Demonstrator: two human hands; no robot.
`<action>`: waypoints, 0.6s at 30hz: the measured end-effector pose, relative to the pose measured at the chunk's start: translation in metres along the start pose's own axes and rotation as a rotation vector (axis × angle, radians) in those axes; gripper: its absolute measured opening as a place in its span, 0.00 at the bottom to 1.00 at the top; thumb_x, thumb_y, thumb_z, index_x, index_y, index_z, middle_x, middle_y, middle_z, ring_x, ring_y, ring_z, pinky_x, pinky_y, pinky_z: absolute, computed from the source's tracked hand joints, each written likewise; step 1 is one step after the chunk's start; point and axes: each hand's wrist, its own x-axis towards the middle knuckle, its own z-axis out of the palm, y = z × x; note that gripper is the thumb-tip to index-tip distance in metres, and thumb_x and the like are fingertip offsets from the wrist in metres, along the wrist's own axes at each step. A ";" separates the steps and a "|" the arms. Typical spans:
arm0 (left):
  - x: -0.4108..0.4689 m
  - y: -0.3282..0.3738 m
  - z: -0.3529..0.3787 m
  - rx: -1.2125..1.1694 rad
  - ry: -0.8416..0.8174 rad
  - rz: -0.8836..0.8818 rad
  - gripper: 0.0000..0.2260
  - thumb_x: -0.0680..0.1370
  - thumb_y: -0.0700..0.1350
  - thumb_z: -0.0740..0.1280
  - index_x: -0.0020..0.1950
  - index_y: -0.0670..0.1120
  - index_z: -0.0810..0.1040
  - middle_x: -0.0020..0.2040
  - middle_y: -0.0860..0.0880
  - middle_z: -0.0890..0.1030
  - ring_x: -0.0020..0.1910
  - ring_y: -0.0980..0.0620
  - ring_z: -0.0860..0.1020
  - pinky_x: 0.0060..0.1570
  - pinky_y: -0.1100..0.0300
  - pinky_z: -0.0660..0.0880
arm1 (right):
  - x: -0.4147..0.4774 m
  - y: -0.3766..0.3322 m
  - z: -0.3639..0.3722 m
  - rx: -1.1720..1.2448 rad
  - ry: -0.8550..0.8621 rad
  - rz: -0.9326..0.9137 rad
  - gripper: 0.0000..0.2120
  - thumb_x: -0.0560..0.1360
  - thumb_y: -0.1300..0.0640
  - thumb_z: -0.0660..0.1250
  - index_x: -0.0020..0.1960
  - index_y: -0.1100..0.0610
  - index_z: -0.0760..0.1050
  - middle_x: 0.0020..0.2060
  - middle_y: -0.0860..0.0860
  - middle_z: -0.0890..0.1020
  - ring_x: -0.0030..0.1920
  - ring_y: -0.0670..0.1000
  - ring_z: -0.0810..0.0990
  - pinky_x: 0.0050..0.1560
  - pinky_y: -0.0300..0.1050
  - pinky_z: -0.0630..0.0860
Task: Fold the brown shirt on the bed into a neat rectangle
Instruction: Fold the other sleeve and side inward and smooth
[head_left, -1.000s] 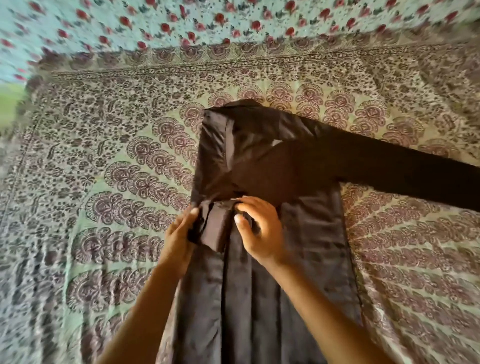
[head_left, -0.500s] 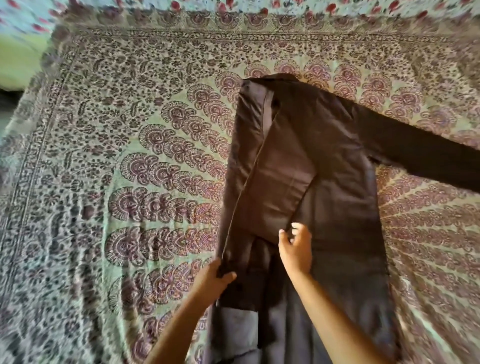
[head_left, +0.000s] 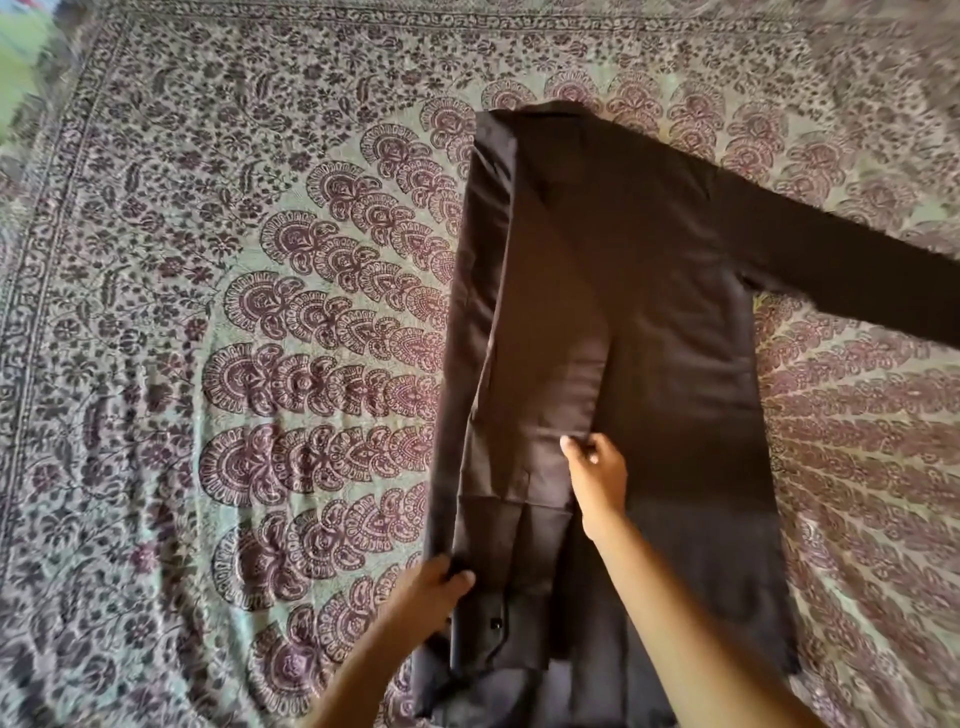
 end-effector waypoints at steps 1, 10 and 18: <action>0.000 0.004 0.001 0.079 0.089 0.053 0.13 0.68 0.59 0.66 0.44 0.51 0.74 0.40 0.46 0.79 0.40 0.46 0.79 0.38 0.57 0.75 | 0.000 0.001 0.000 0.009 0.024 -0.001 0.07 0.73 0.60 0.69 0.38 0.58 0.73 0.28 0.48 0.73 0.32 0.49 0.70 0.38 0.43 0.66; 0.010 0.022 -0.004 0.083 0.370 0.223 0.08 0.73 0.42 0.71 0.50 0.41 0.79 0.36 0.48 0.78 0.39 0.47 0.79 0.37 0.61 0.70 | 0.002 0.008 -0.010 0.047 -0.051 -0.007 0.09 0.70 0.62 0.72 0.35 0.59 0.73 0.30 0.53 0.73 0.31 0.44 0.67 0.35 0.44 0.63; 0.018 0.009 -0.001 0.138 0.222 0.226 0.10 0.70 0.43 0.74 0.42 0.47 0.72 0.28 0.55 0.74 0.33 0.46 0.76 0.37 0.59 0.68 | 0.012 0.018 -0.013 0.029 -0.012 -0.088 0.12 0.69 0.60 0.73 0.35 0.65 0.72 0.24 0.49 0.67 0.27 0.42 0.62 0.31 0.44 0.59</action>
